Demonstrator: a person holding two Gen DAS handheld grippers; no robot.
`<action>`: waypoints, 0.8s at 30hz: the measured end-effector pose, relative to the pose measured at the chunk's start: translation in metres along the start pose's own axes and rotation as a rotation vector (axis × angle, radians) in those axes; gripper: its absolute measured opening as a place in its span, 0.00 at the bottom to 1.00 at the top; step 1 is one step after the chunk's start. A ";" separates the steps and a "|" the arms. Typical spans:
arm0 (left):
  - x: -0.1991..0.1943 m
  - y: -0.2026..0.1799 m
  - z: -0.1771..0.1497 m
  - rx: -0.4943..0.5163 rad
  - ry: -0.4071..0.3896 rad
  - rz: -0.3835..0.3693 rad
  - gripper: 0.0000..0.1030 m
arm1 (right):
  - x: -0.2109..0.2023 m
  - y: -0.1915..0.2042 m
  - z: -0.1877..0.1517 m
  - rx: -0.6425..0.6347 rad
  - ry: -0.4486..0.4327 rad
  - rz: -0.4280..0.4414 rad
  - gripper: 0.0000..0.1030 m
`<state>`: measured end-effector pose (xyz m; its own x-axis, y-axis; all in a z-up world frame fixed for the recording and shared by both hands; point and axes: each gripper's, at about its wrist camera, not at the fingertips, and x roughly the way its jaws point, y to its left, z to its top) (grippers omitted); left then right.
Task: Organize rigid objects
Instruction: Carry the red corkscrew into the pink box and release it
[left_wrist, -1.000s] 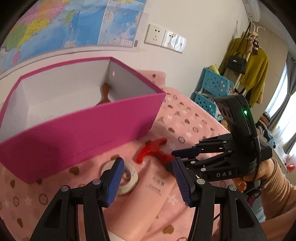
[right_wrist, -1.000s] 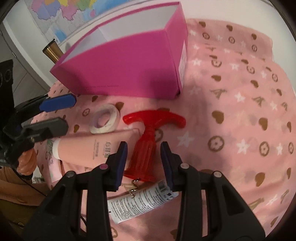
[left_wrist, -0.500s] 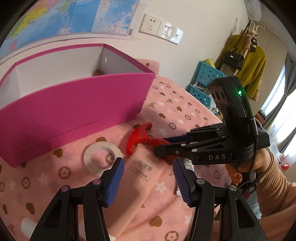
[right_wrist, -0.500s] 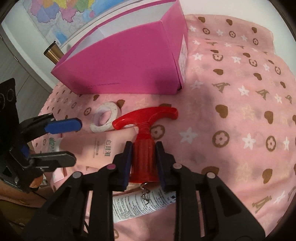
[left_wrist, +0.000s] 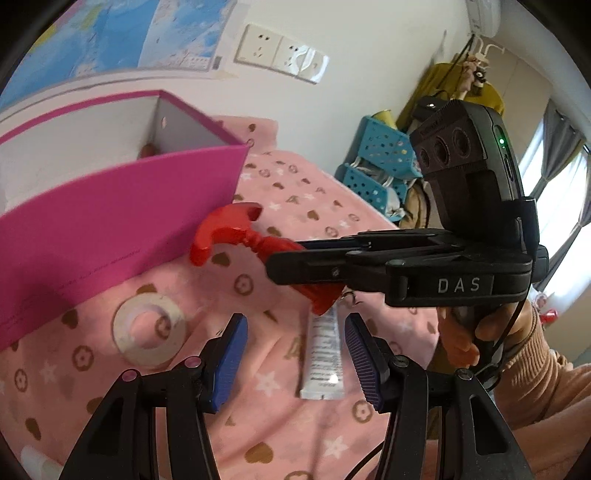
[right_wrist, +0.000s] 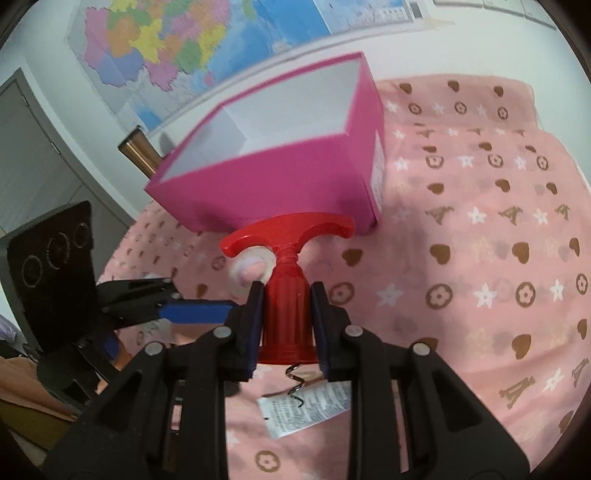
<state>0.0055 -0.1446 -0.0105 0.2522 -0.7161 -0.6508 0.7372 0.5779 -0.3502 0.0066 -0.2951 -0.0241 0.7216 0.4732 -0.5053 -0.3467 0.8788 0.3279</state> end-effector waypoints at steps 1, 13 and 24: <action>-0.002 -0.003 0.002 0.010 -0.012 -0.008 0.54 | -0.002 0.003 0.002 -0.006 -0.009 0.005 0.26; -0.036 -0.013 0.041 0.095 -0.136 0.015 0.48 | -0.023 0.034 0.043 -0.106 -0.110 0.035 0.26; -0.042 0.019 0.093 0.103 -0.186 0.104 0.48 | -0.002 0.040 0.111 -0.170 -0.148 0.052 0.26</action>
<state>0.0672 -0.1393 0.0725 0.4341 -0.7204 -0.5409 0.7589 0.6160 -0.2114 0.0576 -0.2678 0.0787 0.7756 0.5149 -0.3650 -0.4728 0.8571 0.2046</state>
